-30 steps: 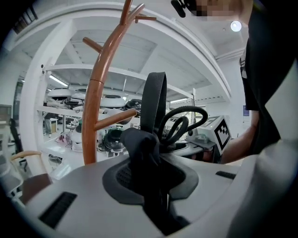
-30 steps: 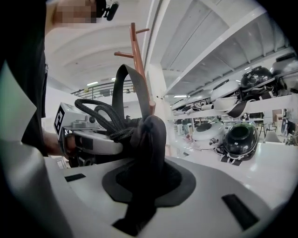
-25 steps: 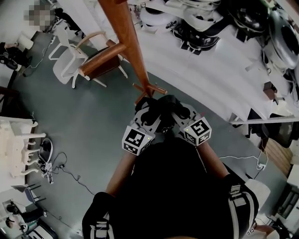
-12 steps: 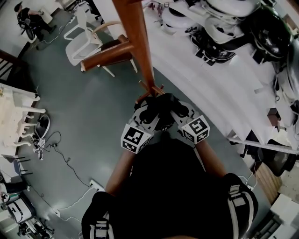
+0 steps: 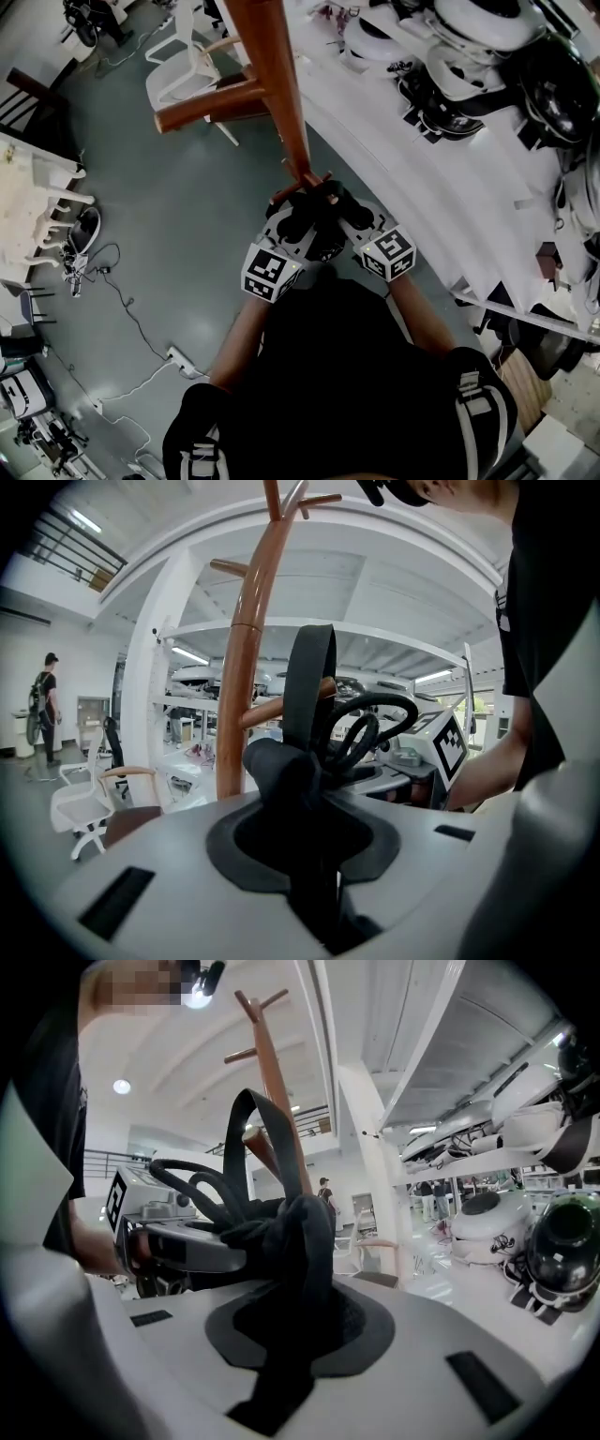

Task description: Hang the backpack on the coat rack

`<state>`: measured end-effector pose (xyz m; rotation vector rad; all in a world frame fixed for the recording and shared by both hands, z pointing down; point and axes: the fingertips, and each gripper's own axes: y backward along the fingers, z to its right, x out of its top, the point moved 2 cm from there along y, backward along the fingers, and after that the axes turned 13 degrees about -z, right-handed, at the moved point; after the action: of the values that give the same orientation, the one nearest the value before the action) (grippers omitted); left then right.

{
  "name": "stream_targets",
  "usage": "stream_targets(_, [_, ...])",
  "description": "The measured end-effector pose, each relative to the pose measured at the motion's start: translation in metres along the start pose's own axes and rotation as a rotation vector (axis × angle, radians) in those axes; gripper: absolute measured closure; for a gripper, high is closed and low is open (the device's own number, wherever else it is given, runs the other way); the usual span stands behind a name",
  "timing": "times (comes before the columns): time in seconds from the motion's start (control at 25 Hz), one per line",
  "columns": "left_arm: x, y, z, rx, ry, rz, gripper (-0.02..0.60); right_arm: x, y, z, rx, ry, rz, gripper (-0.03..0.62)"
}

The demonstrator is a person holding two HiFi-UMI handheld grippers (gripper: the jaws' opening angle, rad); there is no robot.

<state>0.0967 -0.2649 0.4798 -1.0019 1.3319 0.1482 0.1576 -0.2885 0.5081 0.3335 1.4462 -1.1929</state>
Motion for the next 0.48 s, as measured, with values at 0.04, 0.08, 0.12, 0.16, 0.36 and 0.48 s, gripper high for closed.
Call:
stream_targets(0.04, [0.000,-0.002,-0.001,0.007,0.003,-0.002,0.491,-0.001,-0.001,0.002,0.006,0.001,-0.002,0.514])
stream_targets(0.08, [-0.001,-0.004,-0.001,0.013,0.007,-0.004,0.491,-0.001,-0.002,0.004,0.012,0.002,-0.005,0.514])
stream_targets(0.12, [-0.001,-0.006,-0.002,0.018,0.012,-0.005,0.491,-0.002,-0.003,0.006,0.019,0.004,-0.008,0.514])
stream_targets(0.16, [-0.002,-0.007,-0.002,0.024,0.018,-0.008,0.491,-0.003,-0.005,0.007,0.026,0.009,-0.014,0.514])
stream_targets(0.36, [-0.009,-0.014,-0.009,0.048,0.037,-0.030,0.491,-0.007,-0.016,0.013,0.043,0.037,-0.044,0.514])
stream_targets(0.48, [-0.013,-0.017,-0.013,0.057,0.049,-0.039,0.491,-0.009,-0.023,0.016,0.046,0.032,-0.054,0.514])
